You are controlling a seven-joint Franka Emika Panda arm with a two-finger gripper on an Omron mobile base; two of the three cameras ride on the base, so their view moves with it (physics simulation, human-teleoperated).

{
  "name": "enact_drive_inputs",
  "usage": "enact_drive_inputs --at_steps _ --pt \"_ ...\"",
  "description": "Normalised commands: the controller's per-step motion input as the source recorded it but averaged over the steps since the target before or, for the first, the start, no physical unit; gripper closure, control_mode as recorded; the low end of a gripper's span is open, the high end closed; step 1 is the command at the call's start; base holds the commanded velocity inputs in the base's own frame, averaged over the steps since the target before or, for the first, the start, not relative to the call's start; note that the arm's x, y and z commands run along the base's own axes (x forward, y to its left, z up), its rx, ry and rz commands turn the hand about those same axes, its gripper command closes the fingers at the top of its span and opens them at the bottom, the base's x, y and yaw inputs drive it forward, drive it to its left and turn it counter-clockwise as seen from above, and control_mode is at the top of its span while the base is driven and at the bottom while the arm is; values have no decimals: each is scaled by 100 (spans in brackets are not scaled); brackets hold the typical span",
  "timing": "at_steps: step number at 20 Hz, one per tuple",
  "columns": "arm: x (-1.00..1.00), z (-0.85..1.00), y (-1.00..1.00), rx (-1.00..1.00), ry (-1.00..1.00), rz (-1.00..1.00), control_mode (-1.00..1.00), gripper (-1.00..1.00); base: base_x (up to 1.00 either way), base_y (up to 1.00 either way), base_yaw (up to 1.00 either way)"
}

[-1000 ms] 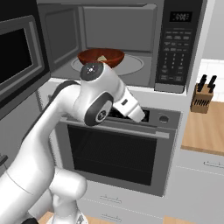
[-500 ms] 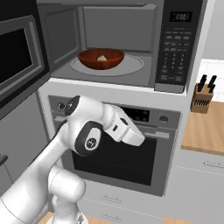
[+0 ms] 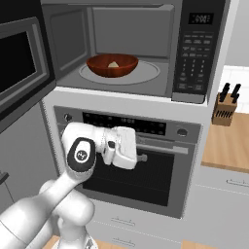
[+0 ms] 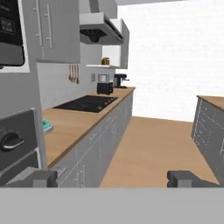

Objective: Pick the garlic from the sink and place it in the bowl. Then pick the bowl and place it in the microwave. Then close the microwave door and press the start button.

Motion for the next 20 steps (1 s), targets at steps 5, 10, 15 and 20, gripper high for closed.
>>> enact_drive_inputs --at_steps 5,10,15,20 --pt "-11 -3 11 -22 -4 -26 -100 -100 0 0 0" --pt "-37 0 60 -32 -11 -28 -100 -100 0 0 0" --pt "-32 0 75 -33 -18 -26 -100 -100 0 0 0" --pt "-19 -23 81 -34 -25 -24 -100 -100 0 0 0"
